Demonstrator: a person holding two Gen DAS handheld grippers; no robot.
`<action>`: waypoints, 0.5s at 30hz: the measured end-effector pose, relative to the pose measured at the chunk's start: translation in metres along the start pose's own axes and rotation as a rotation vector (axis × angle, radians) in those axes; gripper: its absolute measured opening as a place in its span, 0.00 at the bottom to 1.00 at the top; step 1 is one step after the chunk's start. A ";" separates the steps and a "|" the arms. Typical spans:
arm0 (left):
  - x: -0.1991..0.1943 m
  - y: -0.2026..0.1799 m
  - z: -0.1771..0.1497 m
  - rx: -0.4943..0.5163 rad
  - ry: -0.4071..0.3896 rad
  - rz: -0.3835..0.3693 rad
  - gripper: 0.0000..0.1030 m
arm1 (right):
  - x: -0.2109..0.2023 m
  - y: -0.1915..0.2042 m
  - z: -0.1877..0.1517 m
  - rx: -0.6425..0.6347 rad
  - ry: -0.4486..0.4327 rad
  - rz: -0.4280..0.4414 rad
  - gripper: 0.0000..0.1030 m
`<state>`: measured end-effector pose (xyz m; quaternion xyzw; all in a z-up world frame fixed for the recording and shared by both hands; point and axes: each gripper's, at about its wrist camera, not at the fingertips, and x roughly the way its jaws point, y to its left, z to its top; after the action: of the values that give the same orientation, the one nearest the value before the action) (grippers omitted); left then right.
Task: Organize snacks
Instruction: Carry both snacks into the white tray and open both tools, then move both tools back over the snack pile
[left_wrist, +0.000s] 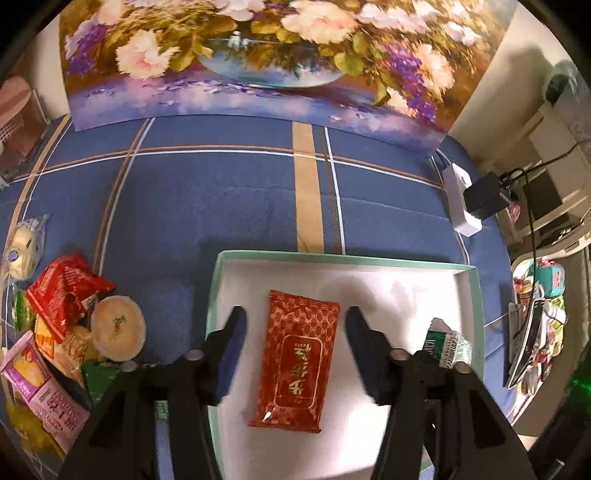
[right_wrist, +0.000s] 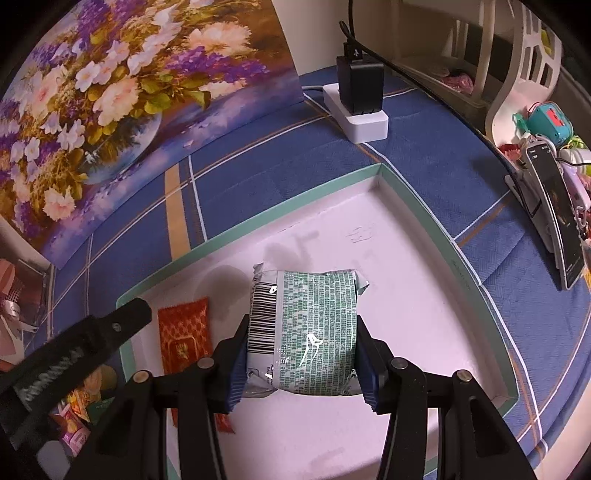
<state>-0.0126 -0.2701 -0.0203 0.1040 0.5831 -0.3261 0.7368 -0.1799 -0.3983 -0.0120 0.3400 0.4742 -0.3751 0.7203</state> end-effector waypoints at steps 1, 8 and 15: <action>-0.004 0.003 -0.001 -0.003 -0.006 0.001 0.67 | -0.001 0.000 0.000 -0.002 0.001 -0.002 0.52; -0.024 0.035 -0.013 -0.078 -0.044 0.038 0.73 | -0.010 0.002 0.000 -0.037 -0.014 -0.011 0.65; -0.037 0.071 -0.043 -0.155 -0.073 0.089 0.80 | -0.023 0.007 -0.012 -0.057 -0.029 -0.007 0.80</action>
<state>-0.0079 -0.1792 -0.0155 0.0607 0.5740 -0.2504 0.7772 -0.1851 -0.3797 0.0065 0.3119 0.4753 -0.3690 0.7353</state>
